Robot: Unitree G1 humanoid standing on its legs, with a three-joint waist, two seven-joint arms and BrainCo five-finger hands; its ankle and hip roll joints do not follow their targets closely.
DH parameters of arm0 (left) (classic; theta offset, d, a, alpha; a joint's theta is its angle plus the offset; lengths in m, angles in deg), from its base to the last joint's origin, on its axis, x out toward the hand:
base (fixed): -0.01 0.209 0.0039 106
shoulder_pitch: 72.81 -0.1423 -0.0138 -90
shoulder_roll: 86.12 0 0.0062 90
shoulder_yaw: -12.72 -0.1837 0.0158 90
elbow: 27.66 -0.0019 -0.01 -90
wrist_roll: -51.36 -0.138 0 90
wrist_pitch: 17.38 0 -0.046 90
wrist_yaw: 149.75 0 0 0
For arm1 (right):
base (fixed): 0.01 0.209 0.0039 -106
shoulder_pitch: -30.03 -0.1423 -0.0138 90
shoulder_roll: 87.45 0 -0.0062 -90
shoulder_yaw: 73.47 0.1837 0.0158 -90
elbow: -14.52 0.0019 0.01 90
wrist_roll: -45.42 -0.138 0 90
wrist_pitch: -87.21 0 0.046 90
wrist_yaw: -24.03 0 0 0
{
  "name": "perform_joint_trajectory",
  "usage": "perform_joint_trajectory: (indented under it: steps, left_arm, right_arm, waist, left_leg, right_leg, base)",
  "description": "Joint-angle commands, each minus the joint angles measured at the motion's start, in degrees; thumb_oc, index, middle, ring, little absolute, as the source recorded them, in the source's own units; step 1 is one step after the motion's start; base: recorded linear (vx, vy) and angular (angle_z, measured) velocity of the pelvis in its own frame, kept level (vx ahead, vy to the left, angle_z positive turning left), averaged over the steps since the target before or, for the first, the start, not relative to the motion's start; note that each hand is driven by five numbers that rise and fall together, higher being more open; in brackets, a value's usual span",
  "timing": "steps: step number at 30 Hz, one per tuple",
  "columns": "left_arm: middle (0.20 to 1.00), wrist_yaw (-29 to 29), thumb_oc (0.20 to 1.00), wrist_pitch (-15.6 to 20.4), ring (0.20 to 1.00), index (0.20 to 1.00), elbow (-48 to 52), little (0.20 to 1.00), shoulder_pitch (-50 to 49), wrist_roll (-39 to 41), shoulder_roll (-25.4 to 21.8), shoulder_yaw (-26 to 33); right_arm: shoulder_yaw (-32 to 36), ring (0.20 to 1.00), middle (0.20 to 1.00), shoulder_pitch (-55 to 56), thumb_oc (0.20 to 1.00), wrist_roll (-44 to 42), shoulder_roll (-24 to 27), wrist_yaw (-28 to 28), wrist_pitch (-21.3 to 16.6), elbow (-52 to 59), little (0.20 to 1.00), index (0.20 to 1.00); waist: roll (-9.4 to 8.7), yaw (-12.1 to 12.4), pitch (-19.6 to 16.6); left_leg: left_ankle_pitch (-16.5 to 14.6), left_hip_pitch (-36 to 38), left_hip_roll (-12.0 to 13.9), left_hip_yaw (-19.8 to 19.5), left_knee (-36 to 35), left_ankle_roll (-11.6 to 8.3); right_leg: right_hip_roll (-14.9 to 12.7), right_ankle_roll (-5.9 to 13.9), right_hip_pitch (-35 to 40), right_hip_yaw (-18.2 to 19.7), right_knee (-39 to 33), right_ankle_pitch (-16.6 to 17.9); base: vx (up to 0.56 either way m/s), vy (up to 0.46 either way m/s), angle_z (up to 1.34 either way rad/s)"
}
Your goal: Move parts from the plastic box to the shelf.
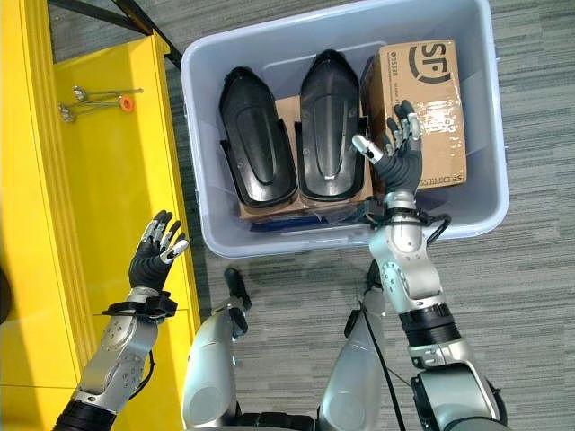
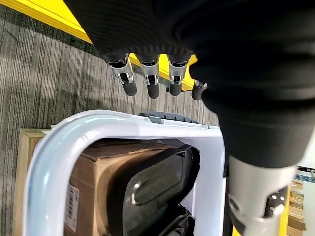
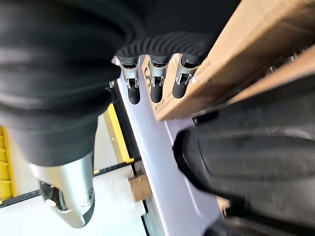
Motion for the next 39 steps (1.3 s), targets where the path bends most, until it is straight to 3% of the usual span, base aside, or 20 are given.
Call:
perform_joint_trajectory:
  steps: [1,15,39]
  left_arm:
    - [1.0,0.8,1.0,3.3,1.0,1.0,6.3,1.0,-1.1,0.6,-4.0,-1.1]
    - [1.0,1.6,1.0,3.5,1.0,1.0,6.1,1.0,0.0,0.0,-4.2,-1.2]
    - [1.0,2.0,1.0,3.7,1.0,1.0,6.4,1.0,-0.1,0.2,-3.9,-0.2]
  right_arm:
    - [2.4,1.0,1.0,-2.6,1.0,2.7,0.9,-0.9,-3.3,1.8,1.0,1.0]
    - [2.6,1.0,1.0,-3.7,1.0,4.2,0.5,-1.7,-2.8,-1.7,1.0,1.0]
    - [-0.2,1.0,1.0,-4.8,1.0,7.2,-0.2,0.4,-3.2,5.0,1.0,1.0]
  waist:
    - [0.34,0.7,-0.7]
    - [0.23,0.7,0.6]
    - [-0.89,1.1,0.7]
  left_leg:
    - [5.0,-0.8,2.7,0.4,-1.1,-1.7]
    - [4.2,-3.7,2.5,-0.5,0.6,-1.05]
    - [3.7,-5.5,2.8,-1.1,1.7,-1.03]
  right_leg:
    - [-6.8,1.85,-1.5,1.3,13.0,-8.4]
    - [-6.7,1.5,-4.1,1.8,14.4,-8.5]
    - [-6.1,0.92,-6.0,2.0,15.8,-9.0]
  base:
    - [0.0,0.0,0.0]
    - [0.0,0.0,0.0]
    - [0.0,0.0,0.0]
